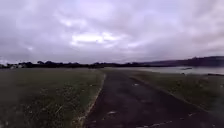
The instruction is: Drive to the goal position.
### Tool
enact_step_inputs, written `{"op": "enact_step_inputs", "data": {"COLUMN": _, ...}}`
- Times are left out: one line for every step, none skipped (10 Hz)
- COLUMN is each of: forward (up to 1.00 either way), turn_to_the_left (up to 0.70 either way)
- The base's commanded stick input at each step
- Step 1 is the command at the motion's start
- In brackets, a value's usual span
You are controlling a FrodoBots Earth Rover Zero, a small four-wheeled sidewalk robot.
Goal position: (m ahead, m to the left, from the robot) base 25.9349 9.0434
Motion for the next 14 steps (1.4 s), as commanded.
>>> {"op": "enact_step_inputs", "data": {"forward": 0.05, "turn_to_the_left": 0.0}}
{"op": "enact_step_inputs", "data": {"forward": 0.05, "turn_to_the_left": 0.0}}
{"op": "enact_step_inputs", "data": {"forward": 0.05, "turn_to_the_left": 0.0}}
{"op": "enact_step_inputs", "data": {"forward": 0.0, "turn_to_the_left": 0.0}}
{"op": "enact_step_inputs", "data": {"forward": 0.0, "turn_to_the_left": 0.0}}
{"op": "enact_step_inputs", "data": {"forward": 0.0, "turn_to_the_left": 0.0}}
{"op": "enact_step_inputs", "data": {"forward": 0.0, "turn_to_the_left": 0.0}}
{"op": "enact_step_inputs", "data": {"forward": 0.0, "turn_to_the_left": 0.0}}
{"op": "enact_step_inputs", "data": {"forward": 0.0, "turn_to_the_left": 0.0}}
{"op": "enact_step_inputs", "data": {"forward": 0.0, "turn_to_the_left": 0.0}}
{"op": "enact_step_inputs", "data": {"forward": 0.0, "turn_to_the_left": 0.0}}
{"op": "enact_step_inputs", "data": {"forward": 0.0, "turn_to_the_left": 0.0}}
{"op": "enact_step_inputs", "data": {"forward": 0.18, "turn_to_the_left": 0.0}}
{"op": "enact_step_inputs", "data": {"forward": 0.56, "turn_to_the_left": 0.0}}
